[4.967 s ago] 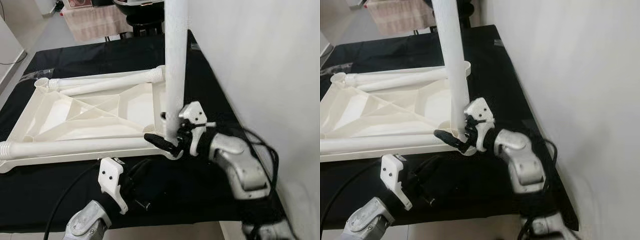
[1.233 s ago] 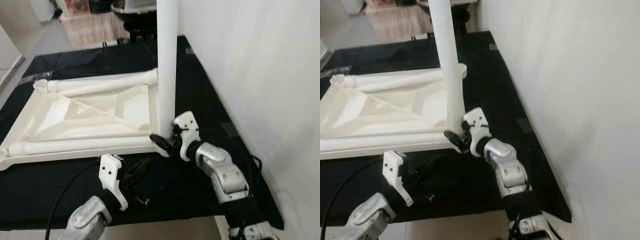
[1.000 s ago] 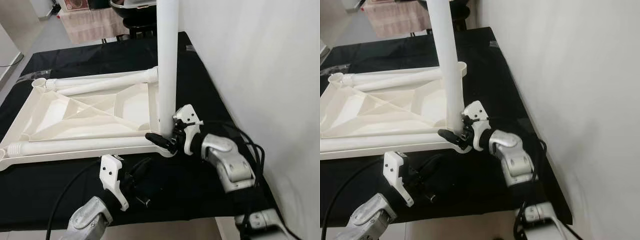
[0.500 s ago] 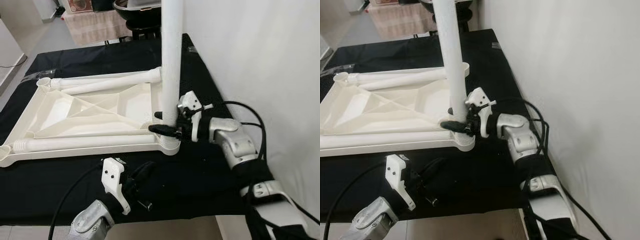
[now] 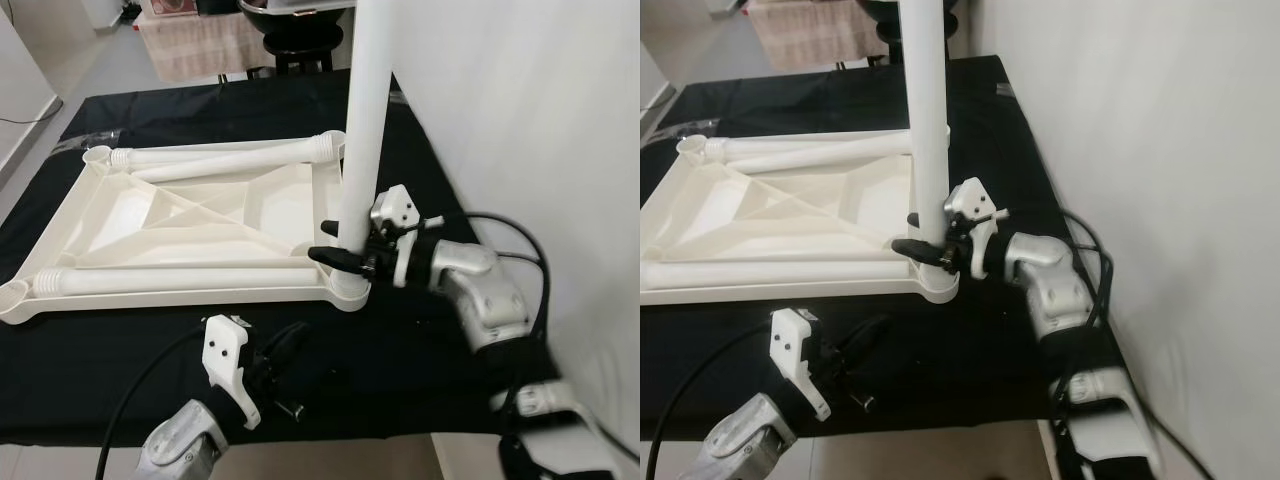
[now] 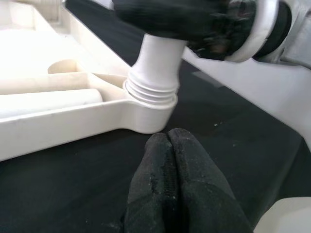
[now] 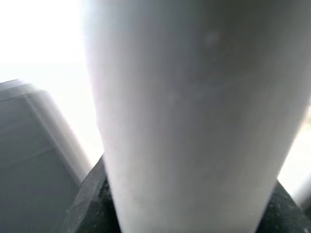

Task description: Building children table

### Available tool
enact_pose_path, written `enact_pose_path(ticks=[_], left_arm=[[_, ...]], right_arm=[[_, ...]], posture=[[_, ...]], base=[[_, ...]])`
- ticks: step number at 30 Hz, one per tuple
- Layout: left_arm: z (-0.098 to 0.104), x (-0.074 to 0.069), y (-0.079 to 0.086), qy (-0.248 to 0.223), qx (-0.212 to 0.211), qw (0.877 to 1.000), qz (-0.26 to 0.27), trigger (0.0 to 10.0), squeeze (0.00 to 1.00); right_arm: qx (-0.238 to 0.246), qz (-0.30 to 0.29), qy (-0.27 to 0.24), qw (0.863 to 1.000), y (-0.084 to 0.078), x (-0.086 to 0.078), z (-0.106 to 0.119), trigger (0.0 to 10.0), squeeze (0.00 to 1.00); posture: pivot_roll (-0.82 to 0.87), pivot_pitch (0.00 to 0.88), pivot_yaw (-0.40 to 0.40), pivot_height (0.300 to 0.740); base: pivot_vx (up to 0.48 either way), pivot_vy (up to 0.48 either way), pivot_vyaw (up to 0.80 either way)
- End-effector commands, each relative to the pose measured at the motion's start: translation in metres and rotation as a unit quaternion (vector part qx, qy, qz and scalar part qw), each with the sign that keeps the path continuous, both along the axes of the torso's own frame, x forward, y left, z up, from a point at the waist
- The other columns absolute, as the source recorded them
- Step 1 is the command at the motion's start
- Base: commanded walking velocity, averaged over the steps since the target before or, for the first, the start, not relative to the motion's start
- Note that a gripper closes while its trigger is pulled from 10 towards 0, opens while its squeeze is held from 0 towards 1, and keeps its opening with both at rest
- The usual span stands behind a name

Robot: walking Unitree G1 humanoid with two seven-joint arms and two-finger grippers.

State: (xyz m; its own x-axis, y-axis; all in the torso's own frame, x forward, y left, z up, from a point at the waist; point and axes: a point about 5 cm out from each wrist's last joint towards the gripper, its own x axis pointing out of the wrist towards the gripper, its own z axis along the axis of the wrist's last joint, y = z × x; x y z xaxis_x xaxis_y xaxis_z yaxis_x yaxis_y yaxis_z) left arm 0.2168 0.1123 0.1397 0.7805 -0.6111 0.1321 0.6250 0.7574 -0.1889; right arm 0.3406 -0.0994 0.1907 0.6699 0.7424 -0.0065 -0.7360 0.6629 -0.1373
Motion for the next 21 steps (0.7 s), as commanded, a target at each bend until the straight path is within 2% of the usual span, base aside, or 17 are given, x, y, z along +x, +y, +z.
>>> enact_pose_path(ticks=[1,2,3,10,11,12,13,14,15,18,19,20,21], left_arm=[[0.001,0.000,0.003,-0.003,0.002,1.000,0.004,10.0,0.00],[0.001,0.001,0.003,-0.004,0.002,1.000,0.004,10.0,0.00],[0.001,0.003,0.004,-0.004,0.002,1.000,0.005,10.0,0.00],[0.000,0.007,0.003,-0.005,0.004,1.000,0.004,10.0,0.00],[0.000,0.008,0.003,-0.006,0.004,1.000,0.007,10.0,0.00],[0.000,0.008,0.003,-0.006,0.004,1.000,0.007,10.0,0.00],[0.000,0.009,0.003,-0.007,0.003,1.000,0.010,10.0,0.00],[0.000,0.009,0.003,-0.007,0.003,1.000,0.010,10.0,0.00],[0.000,0.010,0.003,-0.008,0.003,1.000,0.013,10.0,0.00],[0.000,0.010,0.003,-0.009,0.002,1.000,0.015,10.0,0.00],[0.000,0.010,0.003,-0.009,0.002,1.000,0.015,10.0,0.00],[0.000,0.010,0.002,-0.008,0.002,1.000,0.014,10.0,0.00],[0.000,0.010,0.002,-0.008,0.003,1.000,0.014,10.0,0.00]], right_arm=[[-0.026,-0.095,0.051,0.994,0.008,-0.011,-0.034,0.0,0.00],[-0.036,-0.139,0.058,0.988,0.021,-0.025,-0.048,0.0,0.00],[-0.042,-0.148,0.053,0.987,0.029,-0.029,-0.050,0.0,0.00],[-0.030,-0.141,0.065,0.987,0.029,-0.019,-0.049,0.0,0.00],[-0.020,-0.117,0.075,0.990,0.032,-0.018,-0.049,9.2,0.00],[-0.020,-0.117,0.075,0.990,0.032,-0.018,-0.049,9.2,0.00],[-0.015,-0.083,0.070,0.994,0.035,-0.019,-0.045,10.0,0.56],[-0.015,-0.083,0.070,0.994,0.035,-0.019,-0.045,10.0,0.56],[-0.004,-0.039,0.065,0.997,0.039,-0.020,-0.039,10.0,1.00],[0.040,0.064,0.050,0.996,0.046,-0.026,-0.016,10.0,1.00],[0.040,0.064,0.050,0.996,0.046,-0.026,-0.016,10.0,1.00],[0.041,0.088,0.043,0.994,0.046,-0.025,-0.012,10.0,1.00],[0.026,0.115,0.033,0.992,0.044,-0.022,-0.008,10.0,0.63]], posture=[[-0.04,0.203,0.023,0.740],[-0.04,0.195,0.025,0.740],[-0.04,0.182,0.030,0.740],[-0.03,0.169,0.025,0.740],[-0.04,0.165,0.021,0.740],[-0.04,0.165,0.021,0.740],[-0.04,0.160,0.020,0.740],[-0.04,0.160,0.020,0.740],[-0.03,0.156,0.020,0.740],[-0.03,0.153,0.024,0.740],[-0.03,0.153,0.024,0.740],[-0.03,0.152,0.025,0.740],[-0.03,0.150,0.025,0.740]], base=[[0.000,0.000,0.00],[0.000,0.000,0.00],[0.000,0.000,0.00],[0.000,0.000,0.00],[0.000,0.000,0.00],[0.000,0.000,0.00],[0.000,0.000,0.00],[0.000,0.000,0.00],[0.000,0.000,0.00],[0.000,0.000,0.00],[0.000,0.000,0.00],[0.000,0.000,0.00],[0.000,0.000,0.00]])
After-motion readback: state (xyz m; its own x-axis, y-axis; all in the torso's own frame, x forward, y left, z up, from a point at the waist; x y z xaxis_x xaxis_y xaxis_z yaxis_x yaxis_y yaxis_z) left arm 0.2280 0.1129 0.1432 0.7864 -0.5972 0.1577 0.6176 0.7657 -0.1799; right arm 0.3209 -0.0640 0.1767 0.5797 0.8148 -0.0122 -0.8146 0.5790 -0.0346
